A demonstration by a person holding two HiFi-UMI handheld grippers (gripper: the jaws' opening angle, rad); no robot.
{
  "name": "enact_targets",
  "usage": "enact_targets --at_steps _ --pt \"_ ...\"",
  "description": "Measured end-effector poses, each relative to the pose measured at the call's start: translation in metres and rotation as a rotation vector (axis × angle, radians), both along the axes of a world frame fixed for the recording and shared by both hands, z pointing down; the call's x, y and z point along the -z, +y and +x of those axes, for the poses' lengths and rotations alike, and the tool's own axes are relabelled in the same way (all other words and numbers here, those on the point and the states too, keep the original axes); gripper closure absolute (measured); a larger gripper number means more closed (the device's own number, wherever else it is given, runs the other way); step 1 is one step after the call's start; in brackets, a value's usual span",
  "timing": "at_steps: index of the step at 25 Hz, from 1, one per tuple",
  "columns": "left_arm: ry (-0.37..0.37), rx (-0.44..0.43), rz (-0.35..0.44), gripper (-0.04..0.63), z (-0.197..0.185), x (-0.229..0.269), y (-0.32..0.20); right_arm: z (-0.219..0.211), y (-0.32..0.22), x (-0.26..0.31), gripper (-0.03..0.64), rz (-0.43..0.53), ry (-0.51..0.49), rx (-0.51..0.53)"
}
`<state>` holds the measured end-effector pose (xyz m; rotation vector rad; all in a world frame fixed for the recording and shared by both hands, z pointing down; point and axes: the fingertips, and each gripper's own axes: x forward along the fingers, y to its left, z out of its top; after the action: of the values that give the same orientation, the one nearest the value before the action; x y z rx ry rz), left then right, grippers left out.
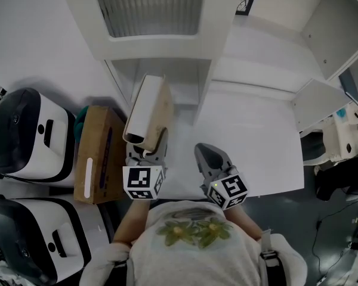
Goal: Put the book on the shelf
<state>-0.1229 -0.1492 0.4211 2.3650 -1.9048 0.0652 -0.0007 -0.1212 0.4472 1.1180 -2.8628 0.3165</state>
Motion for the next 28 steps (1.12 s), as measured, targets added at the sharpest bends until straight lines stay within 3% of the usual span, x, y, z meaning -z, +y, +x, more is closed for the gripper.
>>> enact_targets --at_steps 28 --pt "-0.038 0.018 -0.085 0.370 0.003 -0.008 -0.055 0.006 -0.045 -0.014 0.581 -0.051 -0.028 -0.013"
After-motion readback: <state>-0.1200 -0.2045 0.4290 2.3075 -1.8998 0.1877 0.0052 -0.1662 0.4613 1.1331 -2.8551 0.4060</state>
